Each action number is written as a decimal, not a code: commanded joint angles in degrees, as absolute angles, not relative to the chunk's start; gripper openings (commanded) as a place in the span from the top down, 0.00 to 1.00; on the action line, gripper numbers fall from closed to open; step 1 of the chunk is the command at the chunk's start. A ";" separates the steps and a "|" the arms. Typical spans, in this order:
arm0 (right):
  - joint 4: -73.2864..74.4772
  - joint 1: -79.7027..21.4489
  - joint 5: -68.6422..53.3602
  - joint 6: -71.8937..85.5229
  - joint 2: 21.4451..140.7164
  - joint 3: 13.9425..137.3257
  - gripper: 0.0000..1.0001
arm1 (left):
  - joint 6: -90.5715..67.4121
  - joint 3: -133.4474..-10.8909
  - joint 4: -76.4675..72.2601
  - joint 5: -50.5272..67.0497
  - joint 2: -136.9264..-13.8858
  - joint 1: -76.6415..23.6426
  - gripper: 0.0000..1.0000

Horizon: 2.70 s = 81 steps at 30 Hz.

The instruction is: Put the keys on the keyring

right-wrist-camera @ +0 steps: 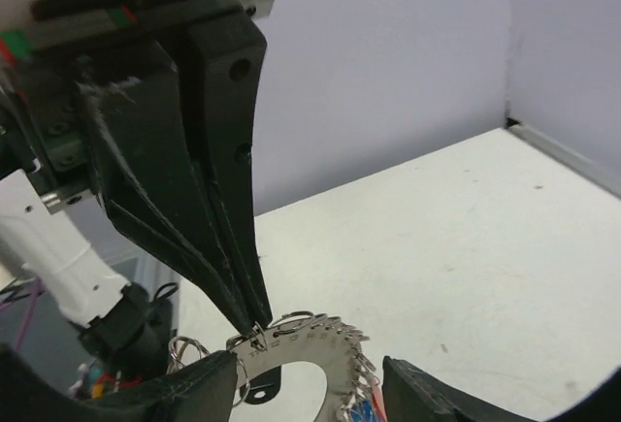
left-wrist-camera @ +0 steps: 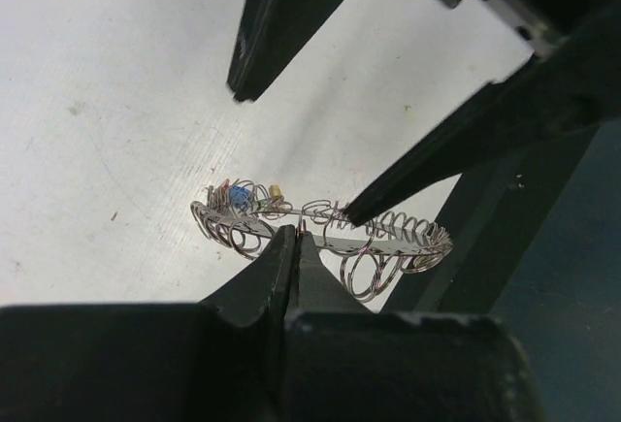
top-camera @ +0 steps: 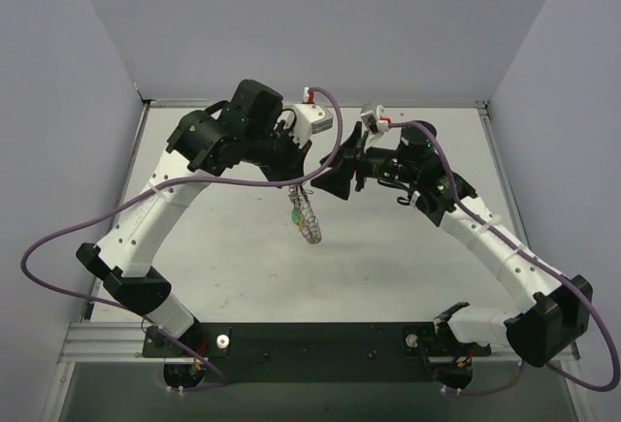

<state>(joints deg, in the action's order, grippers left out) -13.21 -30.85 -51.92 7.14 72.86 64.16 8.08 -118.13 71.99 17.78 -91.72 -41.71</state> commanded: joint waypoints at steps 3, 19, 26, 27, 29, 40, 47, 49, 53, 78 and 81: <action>-10.03 -36.55 -30.61 4.05 61.54 63.37 0.34 | 2.83 -121.03 67.86 11.79 -92.55 -41.92 1.00; -12.73 -46.76 -20.30 8.87 63.72 61.53 0.30 | -16.43 -129.29 71.55 4.04 -99.84 -35.77 1.00; -18.71 -47.02 -24.08 11.77 69.42 62.05 0.30 | -18.46 -126.74 68.03 7.55 -97.30 -33.58 1.00; -19.33 -46.93 -24.26 12.04 70.22 62.57 0.32 | -18.89 -126.48 67.59 8.52 -97.03 -33.40 1.00; -20.21 -46.85 -24.79 12.65 72.49 63.28 0.32 | -19.07 -126.04 66.89 9.05 -96.51 -33.22 1.00; -23.11 -45.44 -14.33 14.85 74.09 64.07 0.50 | -18.98 -124.02 65.57 10.37 -94.84 -33.05 1.00; -25.31 -44.56 -12.13 15.82 74.00 63.11 0.52 | -18.98 -123.05 65.30 10.28 -94.48 -33.22 1.00; -25.49 -44.56 -12.91 16.08 74.35 63.45 0.53 | -18.98 -122.70 65.13 10.20 -94.40 -33.22 1.00; -24.70 -44.65 -14.59 16.61 76.11 65.47 0.58 | -18.98 -122.26 64.60 10.46 -94.04 -33.40 1.00; -20.65 -45.09 -6.15 23.56 81.30 70.23 0.74 | -19.16 -121.46 63.54 10.72 -93.43 -34.63 1.00; -20.74 -45.00 -6.68 22.94 80.69 69.53 0.81 | -19.07 -121.38 63.20 9.76 -93.08 -34.63 1.00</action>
<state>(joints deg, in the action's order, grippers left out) -18.41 -45.28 -9.43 22.94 81.01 67.85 -18.00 -120.66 66.00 8.32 -96.38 -33.69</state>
